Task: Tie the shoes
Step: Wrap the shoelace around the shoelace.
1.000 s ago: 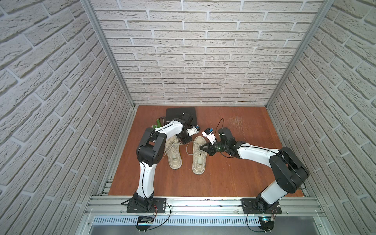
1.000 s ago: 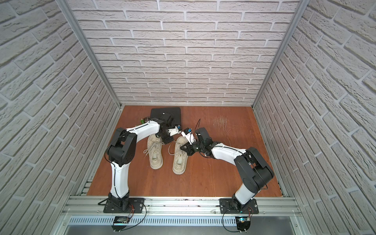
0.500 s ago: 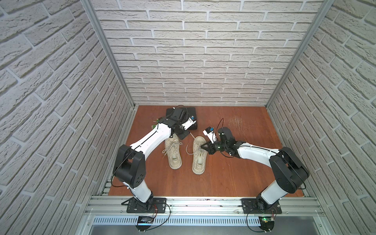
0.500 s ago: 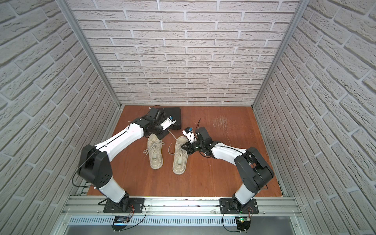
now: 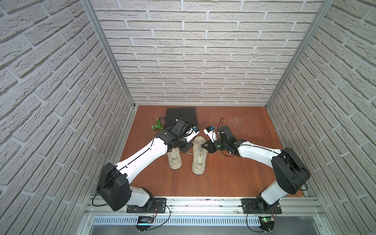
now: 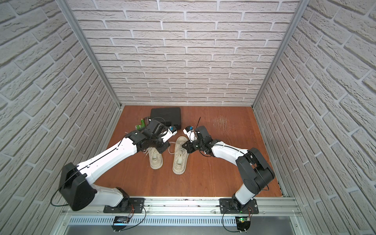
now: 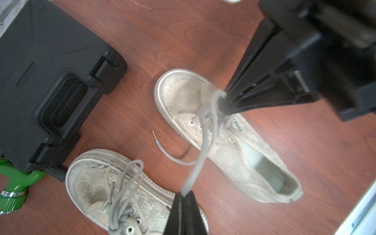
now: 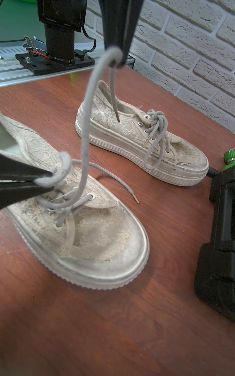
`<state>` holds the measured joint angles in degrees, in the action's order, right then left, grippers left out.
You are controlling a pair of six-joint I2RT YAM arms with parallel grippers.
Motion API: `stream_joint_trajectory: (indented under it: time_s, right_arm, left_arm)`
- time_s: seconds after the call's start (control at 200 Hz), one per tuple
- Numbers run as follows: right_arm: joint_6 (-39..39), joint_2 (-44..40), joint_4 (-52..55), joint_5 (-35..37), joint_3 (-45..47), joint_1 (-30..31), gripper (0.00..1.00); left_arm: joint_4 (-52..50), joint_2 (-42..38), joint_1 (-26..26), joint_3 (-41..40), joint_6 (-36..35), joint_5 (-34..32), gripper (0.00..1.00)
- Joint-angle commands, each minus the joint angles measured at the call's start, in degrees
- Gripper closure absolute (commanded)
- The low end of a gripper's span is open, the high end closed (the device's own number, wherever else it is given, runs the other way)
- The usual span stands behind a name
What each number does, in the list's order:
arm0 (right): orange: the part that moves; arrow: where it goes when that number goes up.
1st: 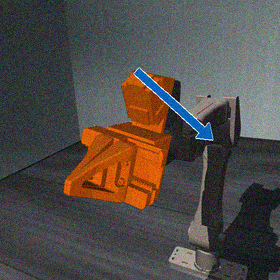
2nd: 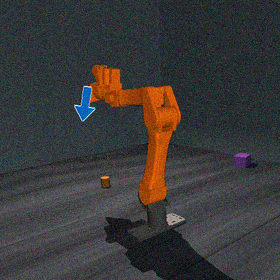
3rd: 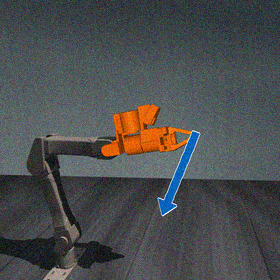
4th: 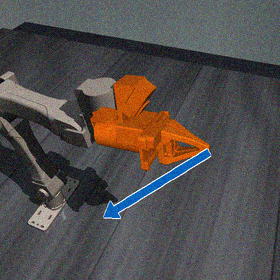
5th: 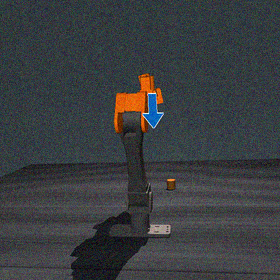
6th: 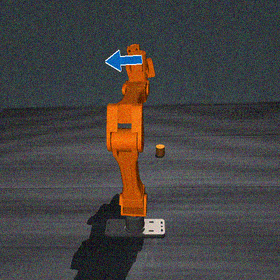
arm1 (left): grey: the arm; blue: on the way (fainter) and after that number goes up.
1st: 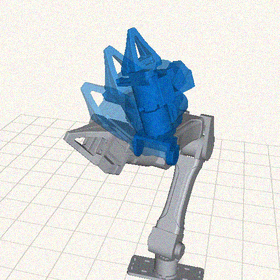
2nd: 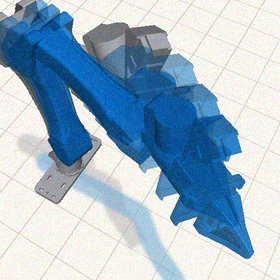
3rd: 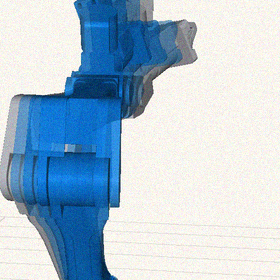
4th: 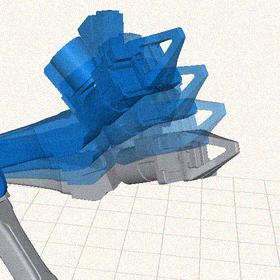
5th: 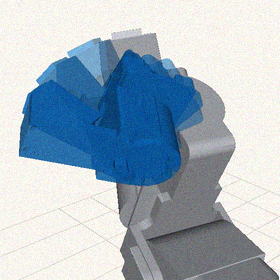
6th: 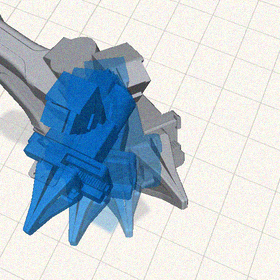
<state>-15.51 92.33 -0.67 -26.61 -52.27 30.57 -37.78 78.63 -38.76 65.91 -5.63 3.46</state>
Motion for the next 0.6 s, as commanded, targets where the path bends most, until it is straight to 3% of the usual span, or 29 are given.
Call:
stream_joint_trajectory:
  time_s: [0.0, 0.25, 0.595]
  right_arm:
    - [-0.58, -2.07, 2.01, -0.09, -2.5, 0.28, 0.97]
    - [-1.27, -2.33, 5.79, 0.41, -4.41, 0.29, 0.97]
    - [-1.75, -1.02, 7.76, -0.08, -6.35, 0.29, 0.97]
  left_arm:
    - [-0.16, -2.24, -2.64, -1.26, 2.54, 1.89, 1.0]
    - [2.71, -1.56, -10.01, -3.13, 6.1, 8.92, 1.0]
    - [15.46, 5.5, -10.42, -4.03, 21.85, 20.4, 1.0]
